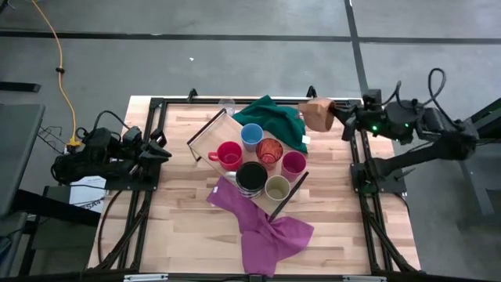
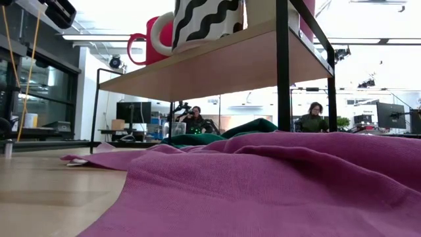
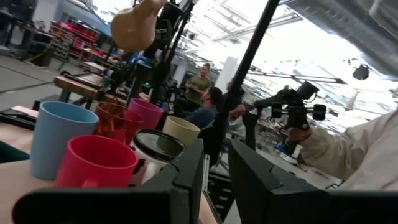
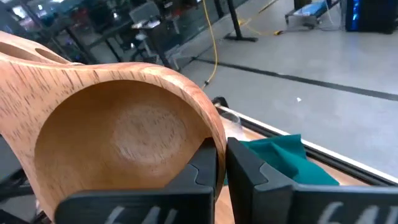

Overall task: Stack small to large cups/mugs on shelf
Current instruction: Put the brown mug on the shelf

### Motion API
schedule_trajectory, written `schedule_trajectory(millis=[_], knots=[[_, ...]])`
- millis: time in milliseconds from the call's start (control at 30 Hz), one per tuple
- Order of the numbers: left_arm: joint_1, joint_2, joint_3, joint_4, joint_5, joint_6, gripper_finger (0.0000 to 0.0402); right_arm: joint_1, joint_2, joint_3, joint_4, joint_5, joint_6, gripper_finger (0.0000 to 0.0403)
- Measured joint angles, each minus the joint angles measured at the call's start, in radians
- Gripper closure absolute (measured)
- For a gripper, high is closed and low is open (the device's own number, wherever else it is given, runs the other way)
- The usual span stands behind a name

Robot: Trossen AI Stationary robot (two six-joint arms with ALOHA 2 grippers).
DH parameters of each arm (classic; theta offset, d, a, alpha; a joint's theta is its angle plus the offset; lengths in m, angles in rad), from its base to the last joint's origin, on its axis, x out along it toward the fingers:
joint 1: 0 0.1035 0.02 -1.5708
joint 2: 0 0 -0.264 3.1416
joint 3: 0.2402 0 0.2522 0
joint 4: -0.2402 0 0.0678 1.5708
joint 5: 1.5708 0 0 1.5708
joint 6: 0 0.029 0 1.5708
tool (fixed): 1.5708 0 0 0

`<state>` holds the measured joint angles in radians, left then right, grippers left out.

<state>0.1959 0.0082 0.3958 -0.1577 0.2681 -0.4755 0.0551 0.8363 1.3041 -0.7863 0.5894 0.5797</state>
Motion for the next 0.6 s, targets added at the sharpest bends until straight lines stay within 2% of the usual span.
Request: schedule_trajectory(millis=[300, 500, 600], knots=[[0.0, 0.0, 0.0, -0.001, -0.05, 0.001, 0.0337, -0.267, 0.109, -0.001, 0.008, -0.302, -0.108, 0.0403], [0.0, 0.0, 0.0, -0.002, -0.097, 0.017, 0.0337, -0.406, 0.184, -0.002, 0.074, -0.374, -0.182, 0.0403], [0.0, 0.0, 0.0, -0.003, -0.131, 0.034, 0.0337, -0.486, 0.201, -0.002, 0.111, -0.477, -0.211, 0.0403]])
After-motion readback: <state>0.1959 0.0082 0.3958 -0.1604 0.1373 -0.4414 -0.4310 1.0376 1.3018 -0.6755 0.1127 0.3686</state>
